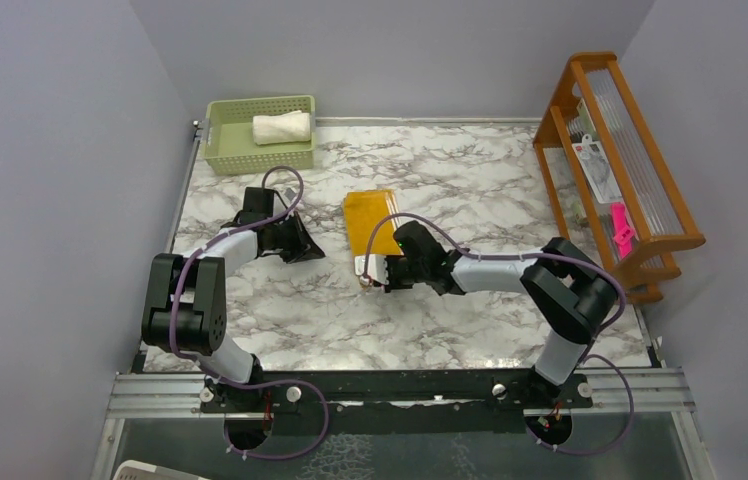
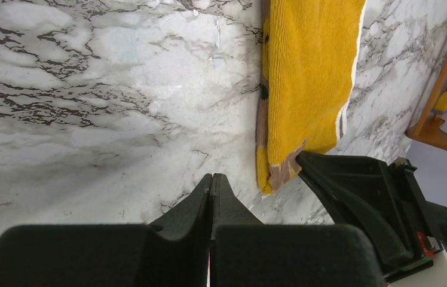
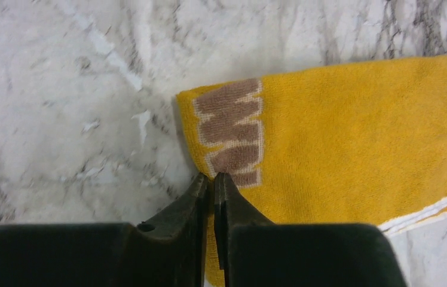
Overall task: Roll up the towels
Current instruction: Roll the towel at the center of the board.
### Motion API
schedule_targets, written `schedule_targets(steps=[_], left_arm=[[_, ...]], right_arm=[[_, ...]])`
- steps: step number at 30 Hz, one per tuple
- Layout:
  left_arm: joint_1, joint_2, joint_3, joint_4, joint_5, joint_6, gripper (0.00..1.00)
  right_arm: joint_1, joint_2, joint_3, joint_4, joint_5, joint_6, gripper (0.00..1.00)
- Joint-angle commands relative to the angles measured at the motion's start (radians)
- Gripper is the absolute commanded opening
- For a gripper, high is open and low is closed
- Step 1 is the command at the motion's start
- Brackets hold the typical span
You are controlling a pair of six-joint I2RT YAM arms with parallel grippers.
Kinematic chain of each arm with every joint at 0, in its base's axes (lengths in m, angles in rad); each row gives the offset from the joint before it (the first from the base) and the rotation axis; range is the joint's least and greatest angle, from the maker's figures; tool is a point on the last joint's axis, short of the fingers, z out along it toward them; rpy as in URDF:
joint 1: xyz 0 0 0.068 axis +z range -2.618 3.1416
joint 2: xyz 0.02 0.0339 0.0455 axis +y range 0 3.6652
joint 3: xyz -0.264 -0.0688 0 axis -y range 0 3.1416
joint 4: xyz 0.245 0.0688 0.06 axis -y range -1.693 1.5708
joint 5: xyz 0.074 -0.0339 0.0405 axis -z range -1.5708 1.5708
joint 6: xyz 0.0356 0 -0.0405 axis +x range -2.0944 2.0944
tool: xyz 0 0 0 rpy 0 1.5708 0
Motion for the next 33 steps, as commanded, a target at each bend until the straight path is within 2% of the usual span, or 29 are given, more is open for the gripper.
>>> schedule_targets(steps=[1, 3, 6, 12, 15, 20, 25, 33], left_arm=[[0.01, -0.029, 0.013, -0.011, 0.048, 0.024, 0.0], [0.012, -0.043, 0.02, -0.011, 0.068, 0.035, 0.0], [0.017, -0.073, 0.042, -0.019, 0.098, 0.066, 0.0], [0.026, -0.112, 0.086, -0.011, 0.194, 0.123, 0.0], [0.026, -0.116, 0.084, 0.017, 0.264, 0.124, 0.0], [0.027, -0.147, 0.067, 0.047, 0.323, 0.128, 0.0], [0.027, -0.179, 0.037, 0.082, 0.371, 0.119, 0.0], [0.025, -0.195, -0.025, 0.15, 0.394, 0.063, 0.0]], right_arm=[[0.01, 0.091, 0.046, -0.136, 0.154, 0.003, 0.01], [0.011, 0.068, 0.054, -0.146, 0.133, 0.034, 0.01], [0.007, -0.008, 0.067, -0.134, 0.051, 0.166, 0.01], [-0.02, -0.018, 0.203, -0.228, -0.207, 0.531, 0.01], [-0.021, 0.003, 0.239, -0.225, -0.188, 0.712, 0.01], [-0.054, 0.159, 0.415, -0.397, -0.237, 0.826, 0.01], [-0.109, 0.44, 0.71, -0.689, -0.497, 0.834, 0.01], [-0.164, 0.549, 0.823, -0.656, -0.692, 0.965, 0.01]])
